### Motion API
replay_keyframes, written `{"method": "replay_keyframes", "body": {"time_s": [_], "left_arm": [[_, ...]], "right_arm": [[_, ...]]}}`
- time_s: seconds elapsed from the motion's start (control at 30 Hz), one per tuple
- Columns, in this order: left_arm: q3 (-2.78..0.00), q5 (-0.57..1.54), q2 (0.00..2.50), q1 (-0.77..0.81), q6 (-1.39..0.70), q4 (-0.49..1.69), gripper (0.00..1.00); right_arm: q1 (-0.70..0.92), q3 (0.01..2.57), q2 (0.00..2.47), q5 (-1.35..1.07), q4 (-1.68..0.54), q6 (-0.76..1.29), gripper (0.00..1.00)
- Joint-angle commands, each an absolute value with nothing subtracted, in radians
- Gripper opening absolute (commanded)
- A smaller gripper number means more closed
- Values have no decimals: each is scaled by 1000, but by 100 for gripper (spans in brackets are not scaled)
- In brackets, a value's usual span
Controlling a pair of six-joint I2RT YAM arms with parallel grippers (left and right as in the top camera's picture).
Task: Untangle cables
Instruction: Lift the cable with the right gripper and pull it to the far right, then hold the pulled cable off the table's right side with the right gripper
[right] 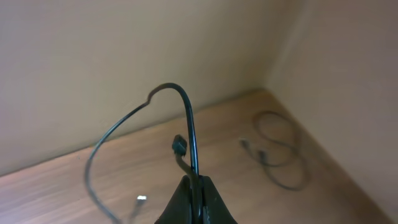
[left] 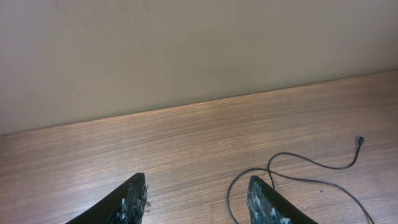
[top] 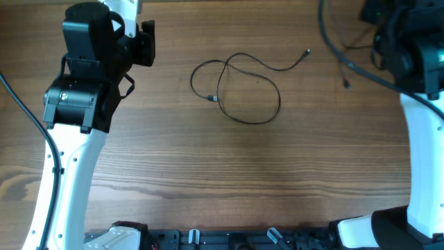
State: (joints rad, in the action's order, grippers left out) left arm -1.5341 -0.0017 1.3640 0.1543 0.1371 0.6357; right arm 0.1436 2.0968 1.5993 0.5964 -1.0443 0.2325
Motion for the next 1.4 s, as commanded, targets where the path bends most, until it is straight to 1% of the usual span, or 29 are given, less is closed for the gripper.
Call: {"method": "replay_keyframes", "body": {"time_s": [0.0,0.17,0.53,0.8,0.9,1.03,1.23,1.37], "left_arm": [[-1530,11,1346,149,150,631,53],[-1530,11,1346,149,150,621,54],[-1530,12,1346,149,149,617,54],[-1530,11,1346,149,150,617,54],[-1530,11,1346,149,150,617,54],[-1530,11,1346,149,150,617,54],[-1530,11,1346,149,150,617,55],[-1530,11,1346,149,150,618,55]], "right_arm": [[58,2104,1542,659,-1057,263,4],[-48,2104,1512,660,-1069,267,4],[-352,2103,1524,646,-1073,353,4],[-553,2103,1633,459,-1057,403,4],[-594,2103,1699,431,-1065,445,4],[-629,2103,1787,353,-1040,448,4],[-633,2103,1890,359,-956,421,4],[-633,2103,1943,426,-904,414,4]]}}
